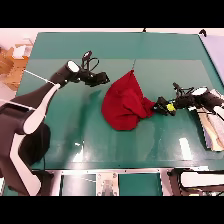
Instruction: Fold the shirts.
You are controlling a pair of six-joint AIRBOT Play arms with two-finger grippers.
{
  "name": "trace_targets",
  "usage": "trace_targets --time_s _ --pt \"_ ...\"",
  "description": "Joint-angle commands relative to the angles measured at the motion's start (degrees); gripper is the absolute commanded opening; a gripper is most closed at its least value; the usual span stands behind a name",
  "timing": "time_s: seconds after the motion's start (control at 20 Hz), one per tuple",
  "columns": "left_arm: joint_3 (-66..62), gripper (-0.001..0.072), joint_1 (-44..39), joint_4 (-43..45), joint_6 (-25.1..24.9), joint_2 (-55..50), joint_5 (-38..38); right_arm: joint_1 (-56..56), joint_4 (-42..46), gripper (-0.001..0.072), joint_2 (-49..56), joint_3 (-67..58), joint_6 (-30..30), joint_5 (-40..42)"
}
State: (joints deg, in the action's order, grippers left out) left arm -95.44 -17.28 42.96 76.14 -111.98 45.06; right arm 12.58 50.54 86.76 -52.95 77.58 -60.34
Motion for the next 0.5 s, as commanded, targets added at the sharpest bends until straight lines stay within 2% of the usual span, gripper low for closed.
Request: trace_targets --time_s 0.0,0.05,0.25,0.3,0.35,0.4,0.45 --pt "0.4 0.0635 -1.2 -6.6 -4.5 -4.0 -4.2 -1.4 -1.0 0.0149 0.9 -0.1 -0.3 3.1" --pt "0.5 0.0635 -1.9 -6.5 -4.5 -4.6 -4.1 -1.4 -1.0 0.0021 0.9 -0.3 -0.3 2.8" --pt "0.4 0.0632 -5.3 -6.7 -4.5 -5.5 -5.2 -1.4 -1.0 0.0021 0.9 -0.5 -1.4 -0.2" --pt "0.4 0.0452 -5.9 -7.0 -4.5 -5.5 -5.4 -1.4 -1.0 0.0021 0.8 -0.5 -1.4 -0.6" --pt "0.4 0.0188 -6.4 -7.2 -4.7 -5.5 -5.2 -1.4 -1.0 0.0021 0.5 -0.5 -1.4 -0.9" --pt "0.4 0.0020 -6.5 -7.7 -4.7 -5.5 -4.5 -1.4 -1.0 0.0021 0.1 -0.5 -1.6 -1.2" --pt "-0.5 0.0021 -6.4 -8.3 -4.6 -5.5 -2.8 -1.2 -1.0 0.0020 -0.7 -0.6 -1.6 -1.3"
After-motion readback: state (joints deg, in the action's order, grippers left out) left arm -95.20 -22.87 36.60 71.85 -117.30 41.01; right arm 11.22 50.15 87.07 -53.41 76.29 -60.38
